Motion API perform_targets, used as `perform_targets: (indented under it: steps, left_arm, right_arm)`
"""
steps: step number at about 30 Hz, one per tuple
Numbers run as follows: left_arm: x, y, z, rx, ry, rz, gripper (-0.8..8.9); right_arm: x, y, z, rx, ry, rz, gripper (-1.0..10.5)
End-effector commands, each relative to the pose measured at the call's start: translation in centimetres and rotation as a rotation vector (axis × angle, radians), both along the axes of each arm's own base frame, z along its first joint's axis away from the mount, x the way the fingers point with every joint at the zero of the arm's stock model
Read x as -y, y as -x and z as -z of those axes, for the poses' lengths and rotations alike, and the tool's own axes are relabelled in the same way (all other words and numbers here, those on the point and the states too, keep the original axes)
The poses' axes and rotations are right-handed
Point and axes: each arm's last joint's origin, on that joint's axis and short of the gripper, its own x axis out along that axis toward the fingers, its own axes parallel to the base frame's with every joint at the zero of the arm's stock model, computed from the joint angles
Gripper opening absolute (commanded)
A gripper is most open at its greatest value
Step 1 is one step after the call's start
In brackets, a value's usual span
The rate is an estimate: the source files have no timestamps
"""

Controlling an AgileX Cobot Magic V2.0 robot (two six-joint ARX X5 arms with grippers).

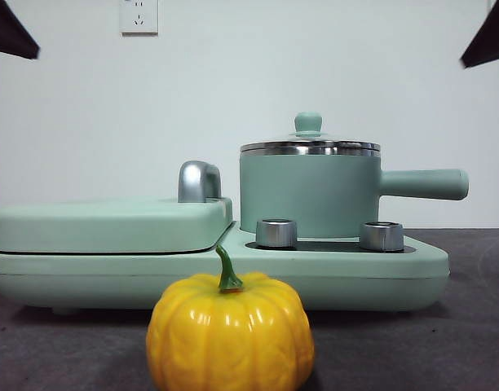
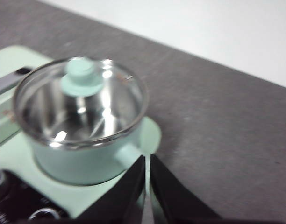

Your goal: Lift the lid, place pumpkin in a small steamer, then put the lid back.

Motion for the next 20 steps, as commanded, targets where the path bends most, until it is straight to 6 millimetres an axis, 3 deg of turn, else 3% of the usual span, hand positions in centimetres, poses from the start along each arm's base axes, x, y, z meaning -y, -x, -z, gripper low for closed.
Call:
perform_targets:
  steps: [1, 13, 17, 20]
  left_arm:
    - [0.7, -0.2, -0.6, 0.034, -0.021, 0.05, 0.08]
    - [3.9, 0.2, -0.1, 0.093, -0.156, 0.267, 0.14]
    - [4.4, 0.4, -0.3, 0.136, -0.182, 0.302, 2.45]
    - [4.5, 0.3, -0.5, 0.16, -0.172, 0.3, 2.98]
  right_arm:
    - [-1.0, -0.4, -0.2, 0.005, 0.019, -0.061, 0.1]
    - [-4.6, -0.3, 1.0, -0.047, 0.063, -0.248, 0.4]
    - [-4.8, -0.2, 1.0, -0.047, 0.064, -0.253, 3.2]
    - [-4.8, -0.2, 1.0, -0.041, 0.062, -0.252, 3.5]
